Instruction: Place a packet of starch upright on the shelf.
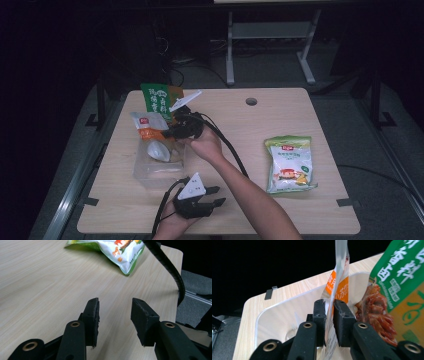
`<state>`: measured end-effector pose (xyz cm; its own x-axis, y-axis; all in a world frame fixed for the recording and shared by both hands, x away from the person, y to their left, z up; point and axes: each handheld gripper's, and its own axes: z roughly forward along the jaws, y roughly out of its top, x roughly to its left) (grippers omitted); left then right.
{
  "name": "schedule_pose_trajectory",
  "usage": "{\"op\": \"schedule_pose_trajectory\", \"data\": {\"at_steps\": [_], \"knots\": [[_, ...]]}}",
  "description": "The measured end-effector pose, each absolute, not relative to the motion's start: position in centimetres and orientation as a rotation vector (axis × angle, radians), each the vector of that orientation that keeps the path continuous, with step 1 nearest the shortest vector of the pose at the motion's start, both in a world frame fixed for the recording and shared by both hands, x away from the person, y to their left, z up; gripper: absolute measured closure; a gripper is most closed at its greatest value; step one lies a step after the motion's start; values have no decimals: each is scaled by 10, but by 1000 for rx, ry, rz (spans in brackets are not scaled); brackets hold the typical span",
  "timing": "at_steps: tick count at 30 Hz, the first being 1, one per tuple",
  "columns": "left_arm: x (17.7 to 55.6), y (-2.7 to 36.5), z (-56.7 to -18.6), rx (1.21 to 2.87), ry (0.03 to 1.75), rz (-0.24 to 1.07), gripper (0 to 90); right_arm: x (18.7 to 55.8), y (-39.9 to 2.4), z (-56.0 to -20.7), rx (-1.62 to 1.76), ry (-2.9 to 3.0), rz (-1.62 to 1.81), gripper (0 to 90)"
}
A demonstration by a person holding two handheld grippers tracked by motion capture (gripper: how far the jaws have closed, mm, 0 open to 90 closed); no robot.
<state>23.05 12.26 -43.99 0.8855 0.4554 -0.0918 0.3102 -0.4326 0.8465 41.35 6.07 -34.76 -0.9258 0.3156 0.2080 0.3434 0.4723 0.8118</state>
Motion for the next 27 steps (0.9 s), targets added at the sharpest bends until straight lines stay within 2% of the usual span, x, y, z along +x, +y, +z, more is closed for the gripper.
{"op": "schedule_pose_trajectory", "data": {"at_steps": [2, 5, 23, 27], "knots": [[231, 122, -440, 2054, 551, 184, 575, 412, 57, -346, -595, -2695, -1466, 805], [231, 121, -441, 2051, 551, 184, 575, 411, 55, -347, -570, -2729, -1431, 891], [231, 121, -441, 2067, 546, 185, 568, 407, 44, -363, -606, -2738, -1376, 899], [231, 121, -441, 2071, 543, 190, 559, 411, 40, -358, -624, -2709, -1403, 875]]}}
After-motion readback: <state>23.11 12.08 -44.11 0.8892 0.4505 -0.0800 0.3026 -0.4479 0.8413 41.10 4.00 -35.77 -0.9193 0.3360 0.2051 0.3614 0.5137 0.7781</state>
